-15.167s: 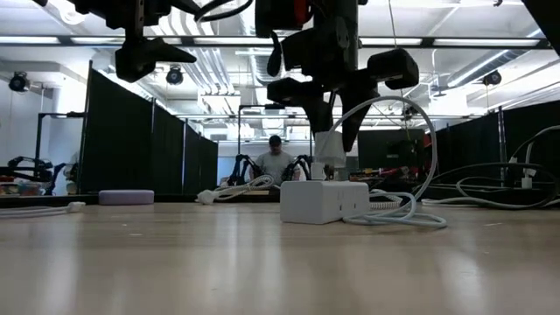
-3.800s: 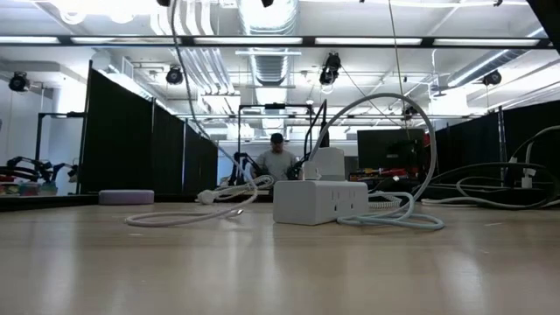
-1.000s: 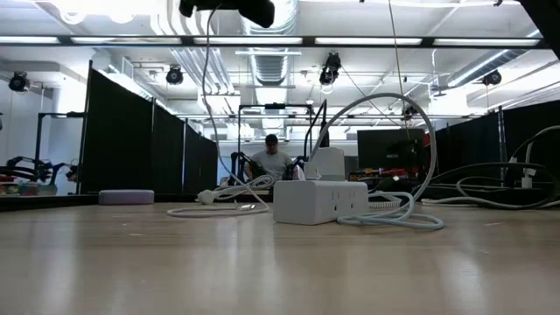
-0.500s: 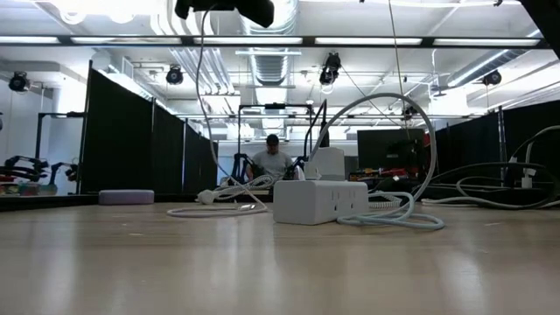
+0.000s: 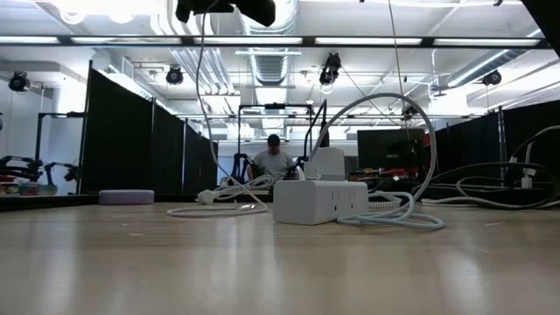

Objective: Insert USB
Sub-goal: Insert the purple charger cable into the purple outlet extension

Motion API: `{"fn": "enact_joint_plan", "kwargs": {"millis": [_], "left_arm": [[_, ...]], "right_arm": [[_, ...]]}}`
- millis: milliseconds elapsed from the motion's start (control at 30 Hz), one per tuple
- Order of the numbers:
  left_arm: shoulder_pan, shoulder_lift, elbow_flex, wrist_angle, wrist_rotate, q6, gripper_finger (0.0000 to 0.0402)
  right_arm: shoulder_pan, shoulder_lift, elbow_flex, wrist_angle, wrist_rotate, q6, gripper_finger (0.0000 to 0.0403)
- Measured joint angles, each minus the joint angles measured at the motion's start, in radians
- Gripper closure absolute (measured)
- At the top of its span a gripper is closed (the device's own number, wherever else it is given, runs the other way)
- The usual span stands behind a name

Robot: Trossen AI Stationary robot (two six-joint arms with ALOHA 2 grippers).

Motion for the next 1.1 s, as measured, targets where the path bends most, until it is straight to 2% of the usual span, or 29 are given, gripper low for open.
{"fn": "enact_joint_plan", "kwargs": {"millis": [267,467,767,1100], "left_arm": [[-0.002,-0.028,0.0,0.005,0.052,0.008,0.0321],[-0.002,-0.025,0.0,-0.034,0.06,-0.044,0.0337],[-0.002,-0.044,0.0,-0.077,0.01,-0.098,0.0302],[-0.002,-0.033,0.0,-0.087,0.012,-0.116,0.0253]], "right_arm": [[0.01,0.001,0.0,0.0,-0.013,0.0,0.04],[0.01,0.003,-0.002,-0.011,-0.006,0.0,0.04],[0.009,0.004,-0.003,-0.004,0.017,0.002,0.04],[0.008,0.003,-0.003,0.004,0.024,-0.039,0.04]]}}
